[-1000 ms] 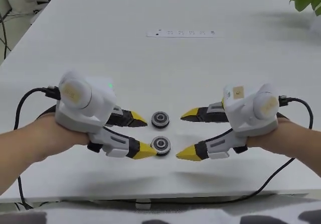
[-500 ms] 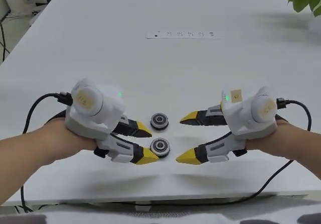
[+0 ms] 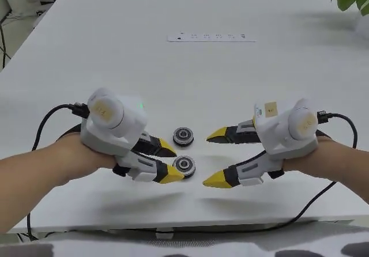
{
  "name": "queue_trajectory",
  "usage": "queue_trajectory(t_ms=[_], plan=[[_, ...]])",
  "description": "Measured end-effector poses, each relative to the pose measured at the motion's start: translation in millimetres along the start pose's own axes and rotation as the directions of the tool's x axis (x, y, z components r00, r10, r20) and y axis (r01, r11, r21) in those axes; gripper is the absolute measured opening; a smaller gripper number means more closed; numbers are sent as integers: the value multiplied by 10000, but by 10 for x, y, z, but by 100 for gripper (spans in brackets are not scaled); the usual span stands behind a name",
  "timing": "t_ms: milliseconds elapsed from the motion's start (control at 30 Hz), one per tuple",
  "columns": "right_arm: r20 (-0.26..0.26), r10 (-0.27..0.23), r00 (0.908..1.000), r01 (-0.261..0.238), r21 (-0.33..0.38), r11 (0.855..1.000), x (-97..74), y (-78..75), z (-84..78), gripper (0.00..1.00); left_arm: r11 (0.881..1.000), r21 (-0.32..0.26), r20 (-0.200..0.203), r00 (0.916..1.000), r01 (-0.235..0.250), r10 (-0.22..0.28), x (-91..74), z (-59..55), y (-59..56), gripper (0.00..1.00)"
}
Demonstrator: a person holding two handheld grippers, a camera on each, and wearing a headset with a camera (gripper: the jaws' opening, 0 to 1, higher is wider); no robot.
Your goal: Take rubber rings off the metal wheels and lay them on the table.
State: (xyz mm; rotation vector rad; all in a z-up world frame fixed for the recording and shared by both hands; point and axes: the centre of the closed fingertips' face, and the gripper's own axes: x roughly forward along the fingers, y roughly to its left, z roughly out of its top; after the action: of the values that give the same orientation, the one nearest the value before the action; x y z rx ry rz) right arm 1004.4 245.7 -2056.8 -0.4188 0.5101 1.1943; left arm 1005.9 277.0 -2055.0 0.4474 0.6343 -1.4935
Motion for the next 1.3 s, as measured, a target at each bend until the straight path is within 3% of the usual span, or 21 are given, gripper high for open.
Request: queue_trajectory(t_ms=[800,1300], plan=[[-146,40,9999,-40,-7,10000,12,25,-61,54,9999,-101,-209,9997,-132,130,86,-47,62,14],[-176,15,9998,-16,-54,10000,11,18,-68,54,9925,1008,-466,9962,-692,742,139,-31,84,10]])
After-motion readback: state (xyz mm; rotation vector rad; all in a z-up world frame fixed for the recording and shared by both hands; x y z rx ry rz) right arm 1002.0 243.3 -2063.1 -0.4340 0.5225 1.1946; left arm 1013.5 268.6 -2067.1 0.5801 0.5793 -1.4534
